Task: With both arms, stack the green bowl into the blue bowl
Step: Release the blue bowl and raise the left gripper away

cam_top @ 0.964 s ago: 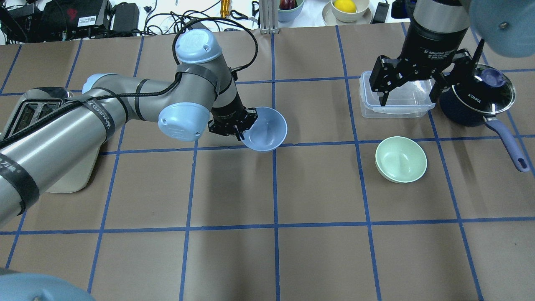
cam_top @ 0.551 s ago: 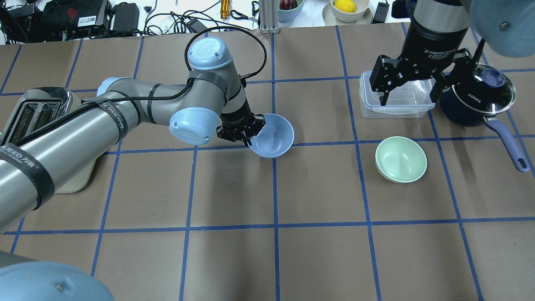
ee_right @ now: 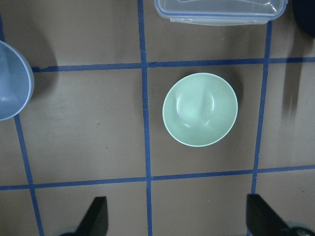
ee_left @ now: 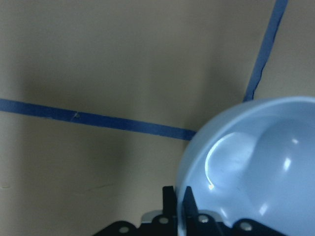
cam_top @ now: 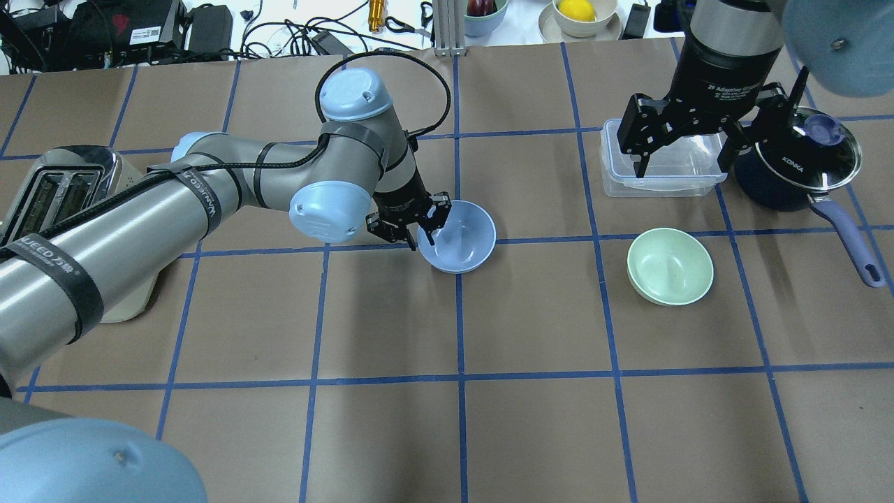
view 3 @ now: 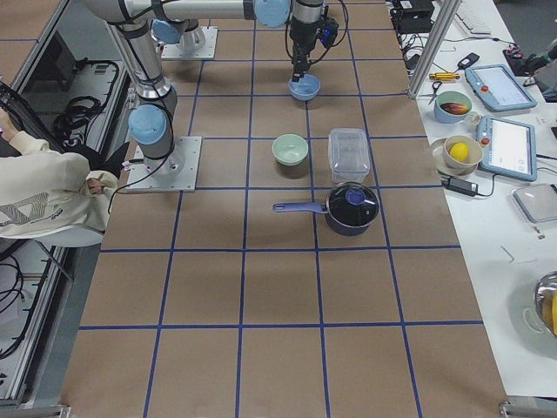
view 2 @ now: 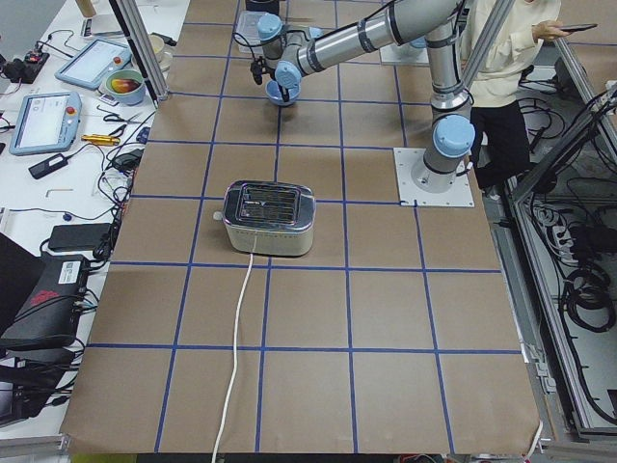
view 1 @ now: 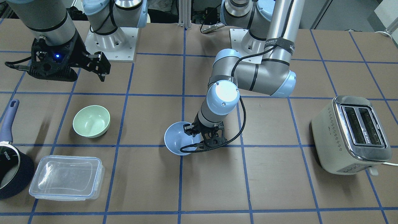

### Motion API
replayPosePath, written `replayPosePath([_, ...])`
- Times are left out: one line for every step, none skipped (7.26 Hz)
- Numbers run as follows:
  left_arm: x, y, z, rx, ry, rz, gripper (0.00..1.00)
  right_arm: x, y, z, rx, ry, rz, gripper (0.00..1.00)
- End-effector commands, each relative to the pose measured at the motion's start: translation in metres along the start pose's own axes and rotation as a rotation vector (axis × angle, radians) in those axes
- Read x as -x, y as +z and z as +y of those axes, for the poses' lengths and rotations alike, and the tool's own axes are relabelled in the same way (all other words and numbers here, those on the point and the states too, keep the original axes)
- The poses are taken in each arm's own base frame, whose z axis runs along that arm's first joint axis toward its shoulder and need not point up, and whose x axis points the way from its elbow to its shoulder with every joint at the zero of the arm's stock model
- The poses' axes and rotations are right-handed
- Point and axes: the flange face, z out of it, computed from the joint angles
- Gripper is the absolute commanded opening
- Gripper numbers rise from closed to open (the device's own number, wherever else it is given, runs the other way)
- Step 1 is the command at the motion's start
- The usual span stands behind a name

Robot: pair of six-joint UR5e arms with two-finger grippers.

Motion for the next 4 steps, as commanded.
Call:
replayPosePath([0.006,-0.041,-0.005,-0.059,0.057,-0.029,1.00,0.001,0.005,-0.001,0.008,0.004,-0.004,1.00])
replayPosePath([0.025,-0.061,-0.017,-0.068,0.134,-0.087,1.00,0.002,0.015,-0.007,0.031,0.004,-0.003,1.00])
replayPosePath([0.051,-0.082,-0.028,-0.066,0.159,-0.115,1.00,0.004,0.037,-0.021,0.067,0.001,-0.002,1.00])
replayPosePath([0.076,-0.102,-0.035,-0.067,0.154,-0.112,1.00,0.005,0.054,-0.039,0.045,-0.010,-0.004,1.00])
